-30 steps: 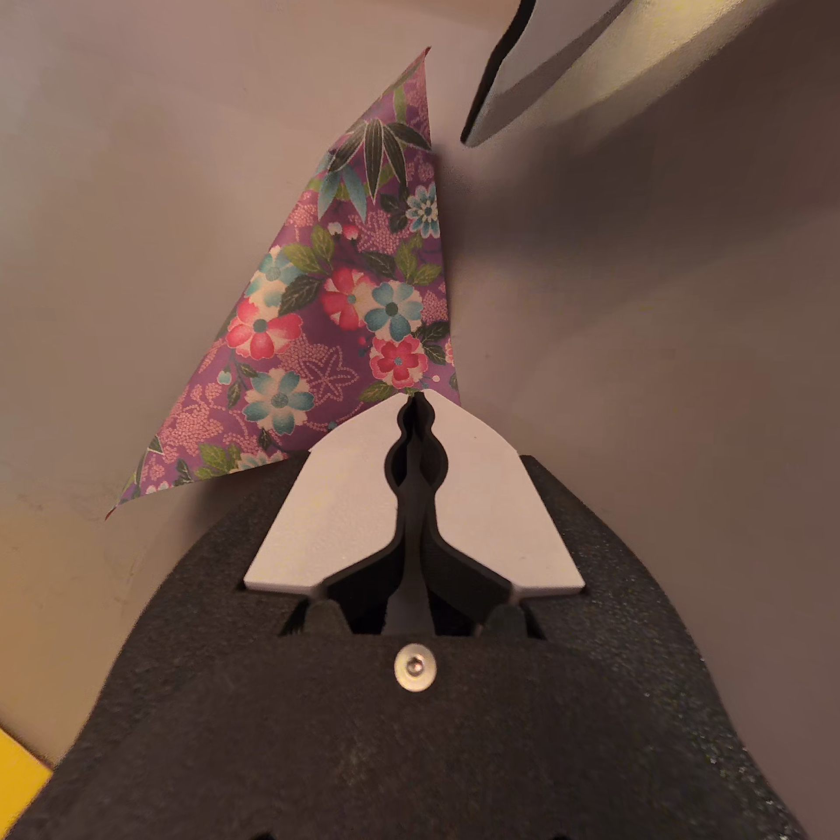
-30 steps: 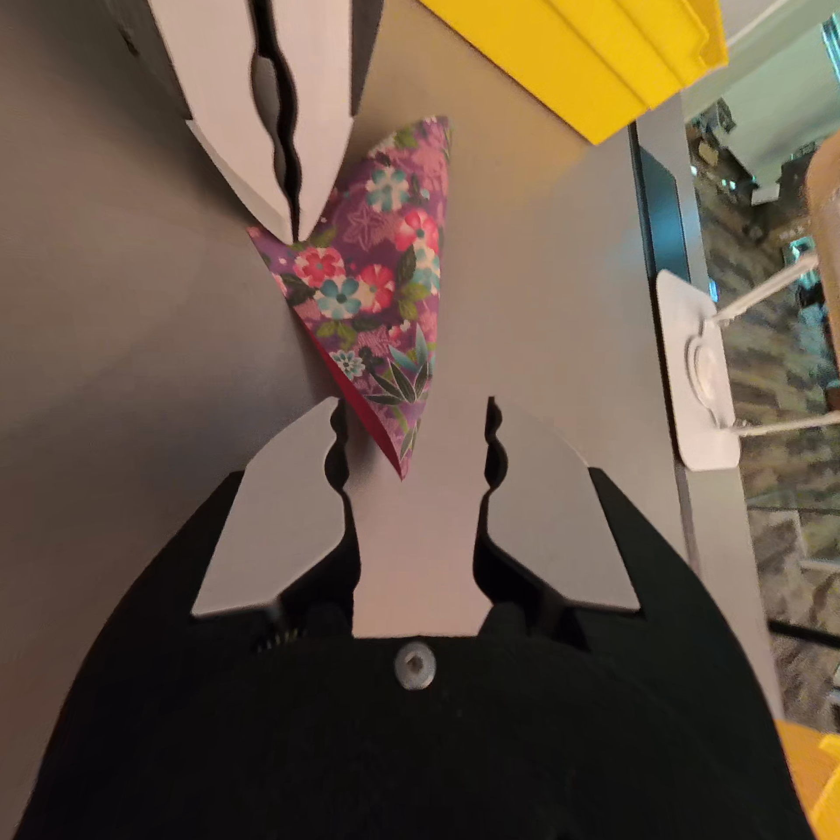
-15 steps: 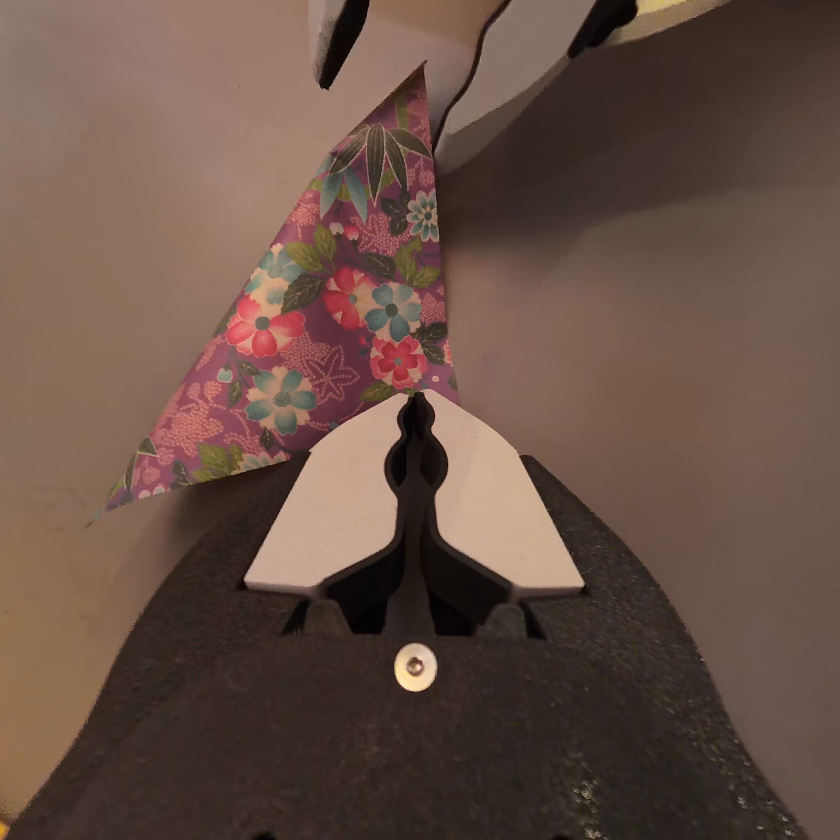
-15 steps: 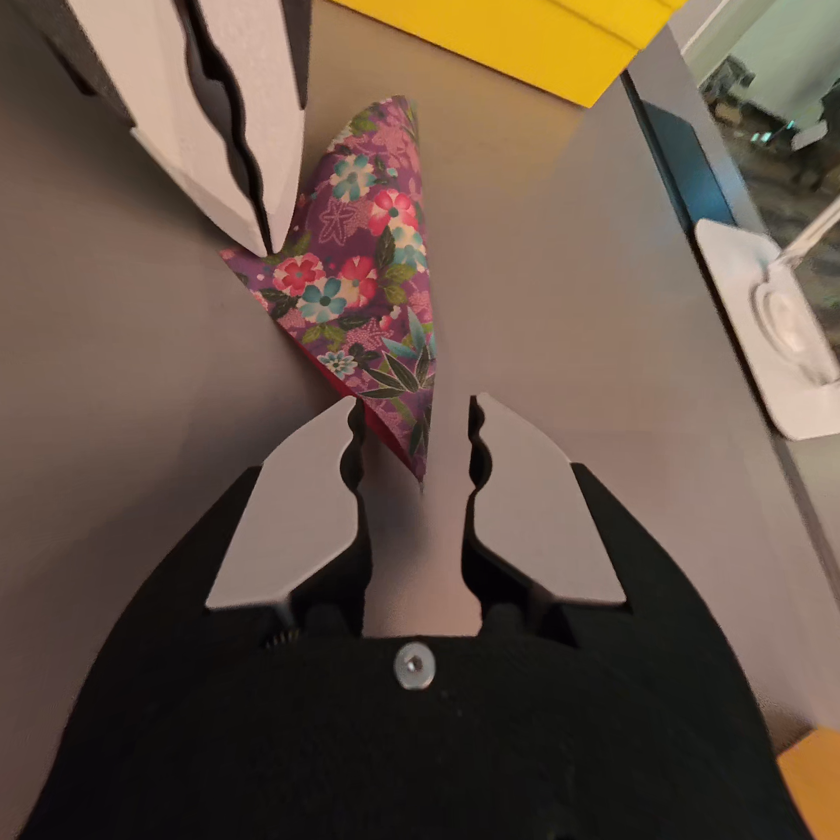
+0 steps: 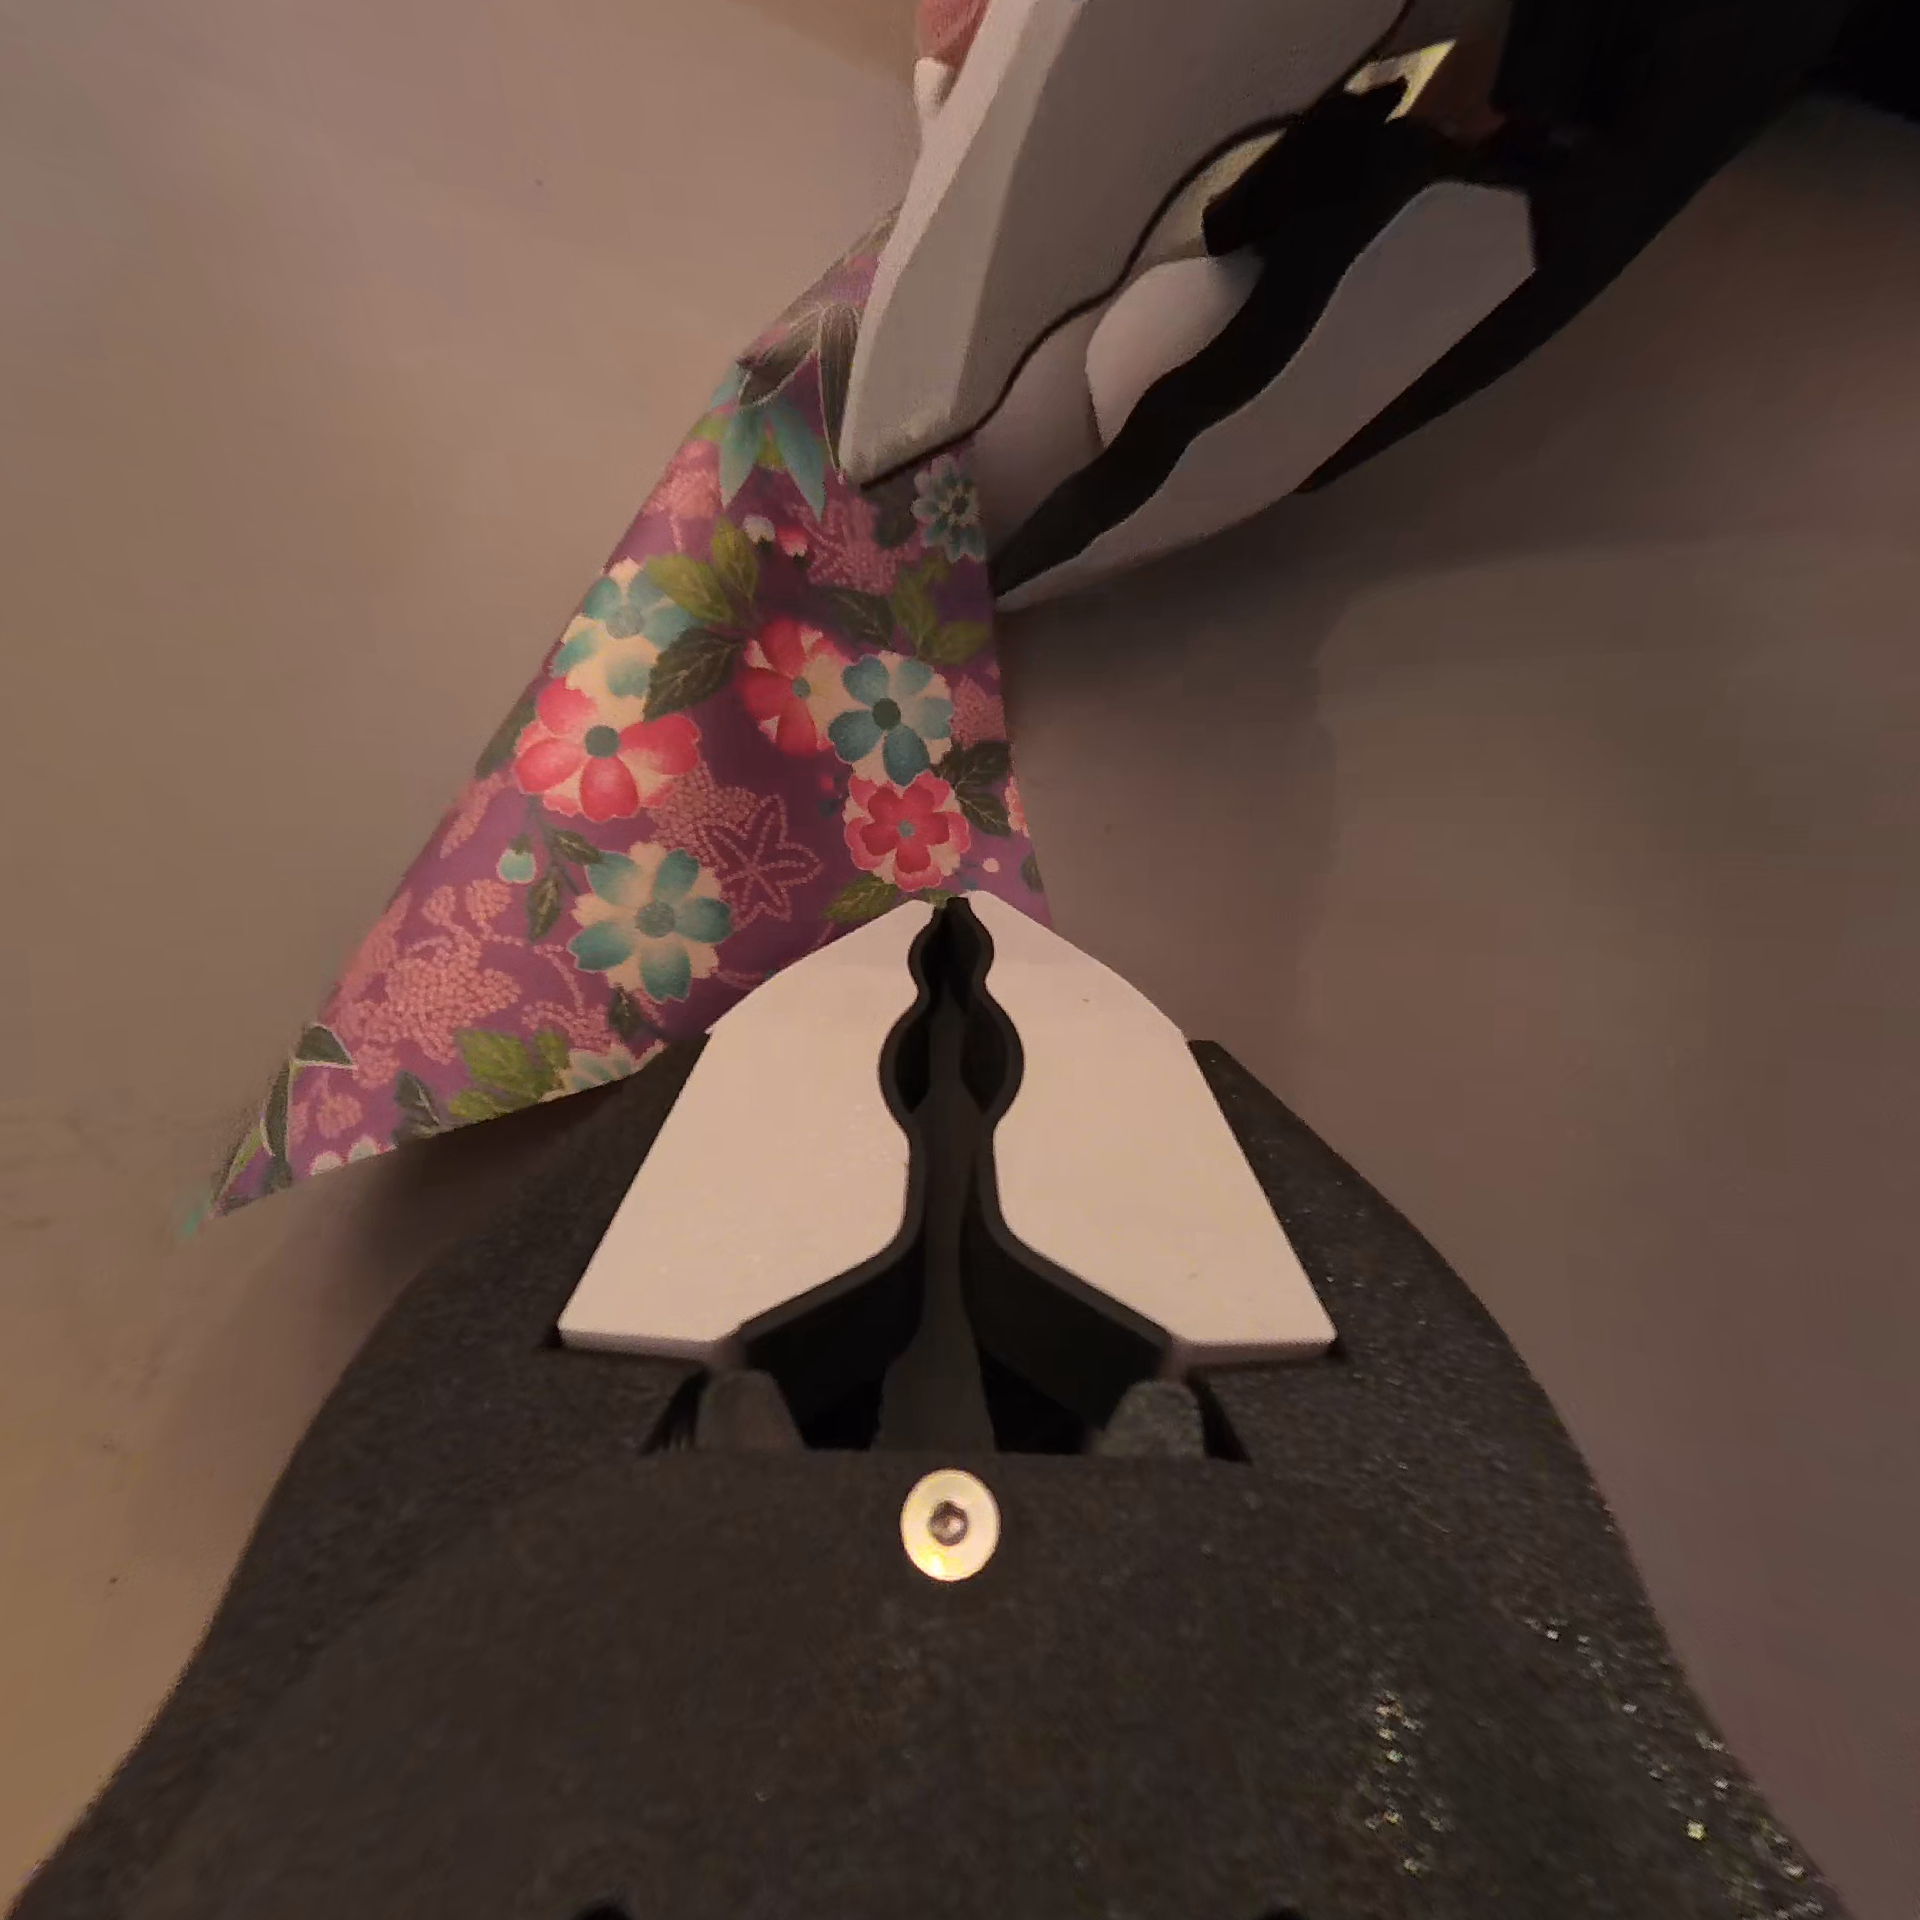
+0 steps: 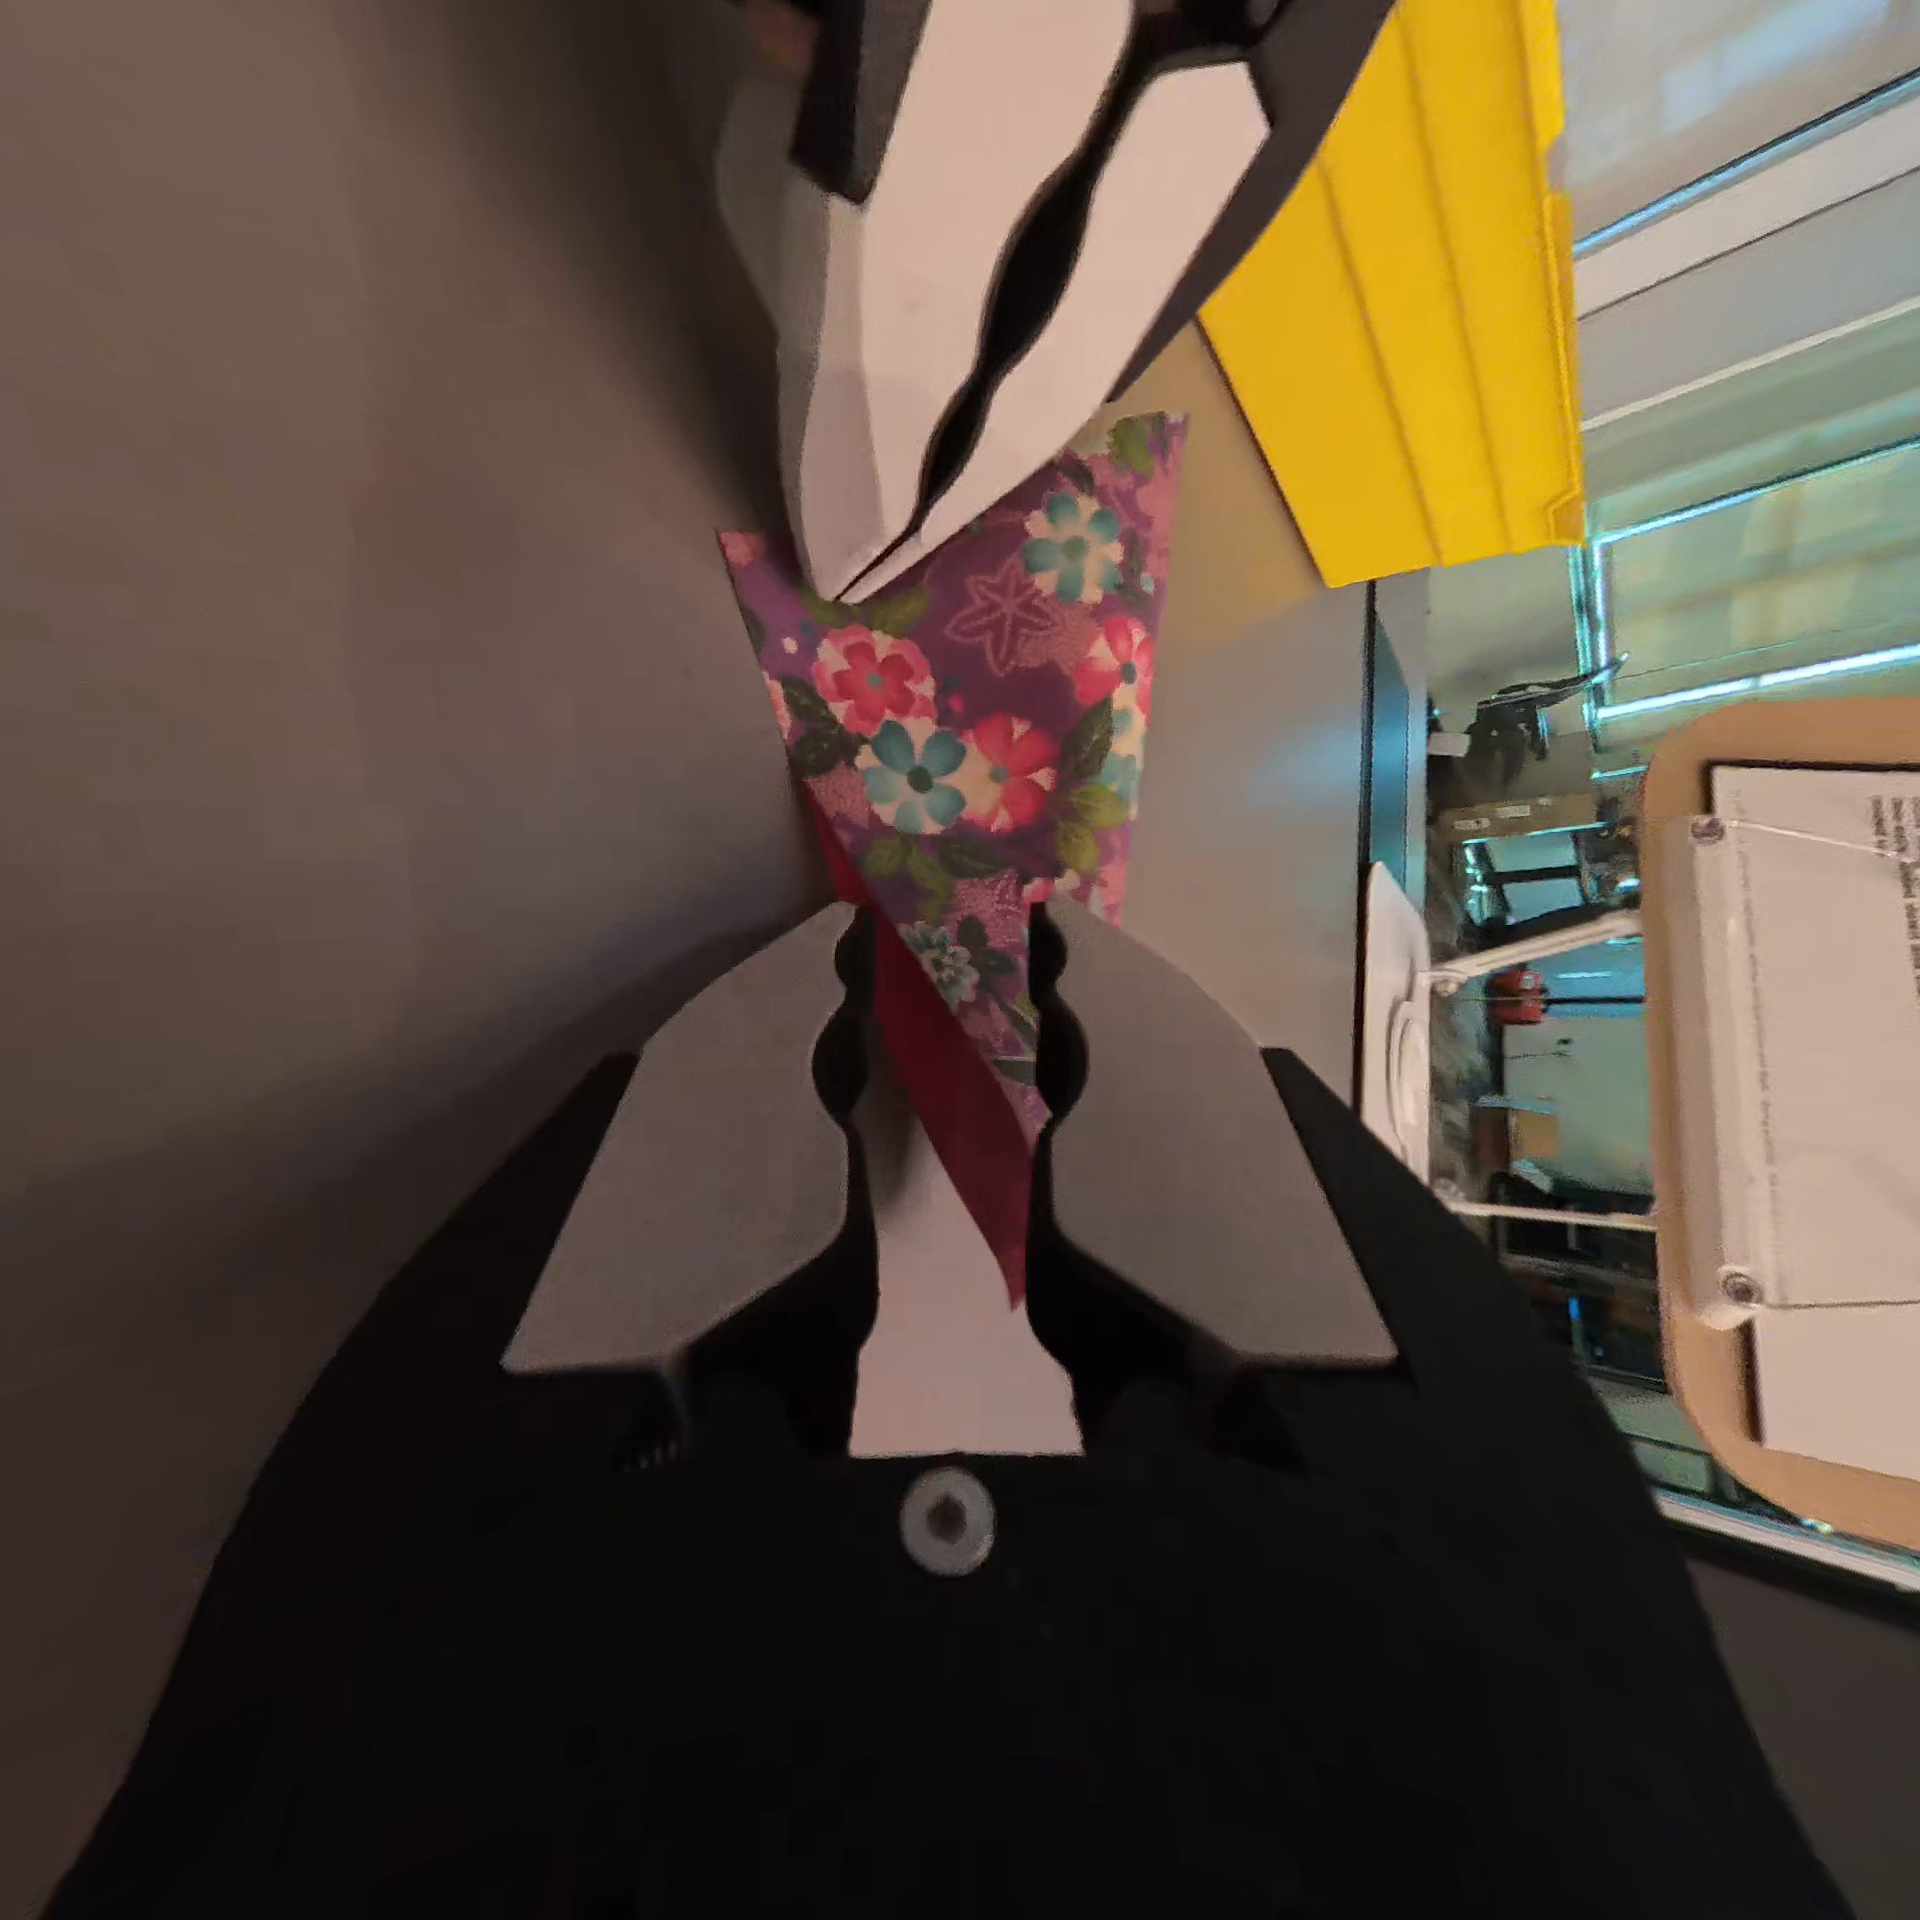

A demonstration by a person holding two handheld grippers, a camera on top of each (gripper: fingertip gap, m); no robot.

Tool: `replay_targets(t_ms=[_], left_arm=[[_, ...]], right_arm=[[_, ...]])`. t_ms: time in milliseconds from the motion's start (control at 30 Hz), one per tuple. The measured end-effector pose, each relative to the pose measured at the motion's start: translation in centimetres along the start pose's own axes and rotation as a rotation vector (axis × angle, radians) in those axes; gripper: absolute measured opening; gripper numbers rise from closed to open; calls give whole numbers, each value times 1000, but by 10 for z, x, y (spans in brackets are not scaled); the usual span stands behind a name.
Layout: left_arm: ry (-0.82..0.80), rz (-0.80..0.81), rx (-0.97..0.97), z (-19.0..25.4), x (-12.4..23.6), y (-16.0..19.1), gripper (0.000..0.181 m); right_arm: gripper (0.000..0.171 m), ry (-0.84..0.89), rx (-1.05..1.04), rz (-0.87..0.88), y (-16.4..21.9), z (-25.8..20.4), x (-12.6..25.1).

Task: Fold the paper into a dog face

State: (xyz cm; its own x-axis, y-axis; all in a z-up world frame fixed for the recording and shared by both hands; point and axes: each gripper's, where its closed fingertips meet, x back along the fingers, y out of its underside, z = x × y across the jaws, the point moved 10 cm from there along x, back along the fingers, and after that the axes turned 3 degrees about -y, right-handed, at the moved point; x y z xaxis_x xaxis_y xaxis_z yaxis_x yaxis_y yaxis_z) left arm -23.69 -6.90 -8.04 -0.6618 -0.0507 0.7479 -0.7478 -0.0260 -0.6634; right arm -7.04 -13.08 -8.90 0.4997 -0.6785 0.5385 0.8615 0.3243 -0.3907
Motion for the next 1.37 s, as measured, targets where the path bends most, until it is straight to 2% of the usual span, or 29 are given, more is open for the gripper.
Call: replay_targets(t_ms=[167,333,433,967,1167,1367], left_arm=[[7,1,1,0,-1,-1,0],[15,2,6,-1,-1,-1,0],[22,3,14,-1,-1,-1,0],[-153,70,2,-14,12,-7,0],[-175,2,-51,-6,-2,-1,0],[-212,16,-67,1,2,0,0]], right_arm=[[18,25,95,-26,2,-5,-6],[15,73,191,-38,2,-7,-10],[2,90,254,-44,1,-9,-12],[2,-56,110,-29,6,6,-19],[2,-49,164,-41,5,3,-18],[2,-26,233,-50,3,0,-17]])
